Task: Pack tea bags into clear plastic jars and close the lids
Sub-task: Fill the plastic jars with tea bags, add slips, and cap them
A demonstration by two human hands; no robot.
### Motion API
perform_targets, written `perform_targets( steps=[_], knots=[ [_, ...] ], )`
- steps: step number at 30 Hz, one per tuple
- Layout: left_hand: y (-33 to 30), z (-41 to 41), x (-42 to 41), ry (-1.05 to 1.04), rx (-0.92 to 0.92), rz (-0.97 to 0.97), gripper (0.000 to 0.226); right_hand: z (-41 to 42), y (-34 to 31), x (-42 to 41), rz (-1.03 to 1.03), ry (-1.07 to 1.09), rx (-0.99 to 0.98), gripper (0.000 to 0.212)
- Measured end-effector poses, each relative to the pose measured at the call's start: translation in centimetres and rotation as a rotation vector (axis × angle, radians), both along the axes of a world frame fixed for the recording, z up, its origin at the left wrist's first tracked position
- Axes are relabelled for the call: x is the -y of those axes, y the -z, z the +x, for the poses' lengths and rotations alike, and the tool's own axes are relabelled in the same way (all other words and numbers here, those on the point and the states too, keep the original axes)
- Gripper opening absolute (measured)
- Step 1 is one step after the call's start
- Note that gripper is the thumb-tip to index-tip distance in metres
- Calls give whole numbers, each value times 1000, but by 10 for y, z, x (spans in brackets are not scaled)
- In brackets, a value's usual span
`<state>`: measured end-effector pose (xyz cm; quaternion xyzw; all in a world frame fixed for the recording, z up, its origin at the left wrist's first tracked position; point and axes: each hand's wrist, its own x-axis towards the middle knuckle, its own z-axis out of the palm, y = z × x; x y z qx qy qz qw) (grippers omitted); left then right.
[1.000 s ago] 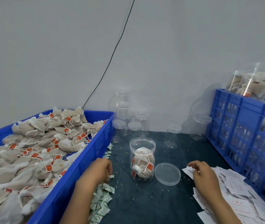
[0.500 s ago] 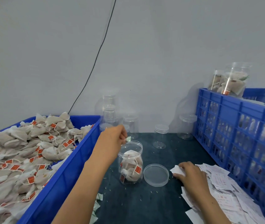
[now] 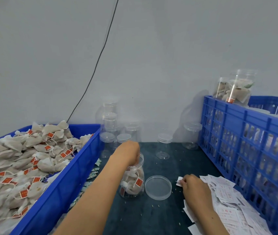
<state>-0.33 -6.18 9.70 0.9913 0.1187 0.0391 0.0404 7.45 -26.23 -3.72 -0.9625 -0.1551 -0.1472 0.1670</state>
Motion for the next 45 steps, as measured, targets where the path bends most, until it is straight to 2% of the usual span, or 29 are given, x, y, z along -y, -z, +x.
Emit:
perform_targets(
  steps=[8, 10, 14, 16, 22, 26, 30, 33, 36, 40, 45],
  knots=[
    [-5, -4, -10, 33, -45, -91, 20, -1, -1, -1, 54, 47, -31, 24],
    [-5, -11, -14, 42, 130, -147, 21, -1, 0, 1, 69, 43, -44, 21],
    [21, -36, -16, -1, 795, -319, 14, 0, 1, 2, 127, 64, -44, 15],
    [44, -42, -13, -14, 902, -485, 19, 0, 2, 2, 212, 75, -52, 15],
    [94, -43, -10, 19, 761, -1107, 69, 2, -3, 3, 486, 111, 37, 20],
    [112, -35, -10, 22, 672, -1106, 103, 0, -5, 5, 805, 123, 56, 20],
    [126, -30, -12, 11, 707, -1096, 103, -7, -20, 3, 1019, 75, -5, 20],
    [137, -27, -15, 10, 721, -1113, 97, -15, -37, -1, 1123, -78, -41, 20],
    [143, -24, -17, 17, 729, -1140, 94, -28, -59, -18, 1088, -274, -106, 17],
    [146, -23, -17, 24, 745, -1159, 91, -44, -96, -59, 818, -520, -139, 13],
    [147, -22, -18, 46, 773, -1187, 87, -36, -129, -105, 441, -563, -143, 22]
  ],
)
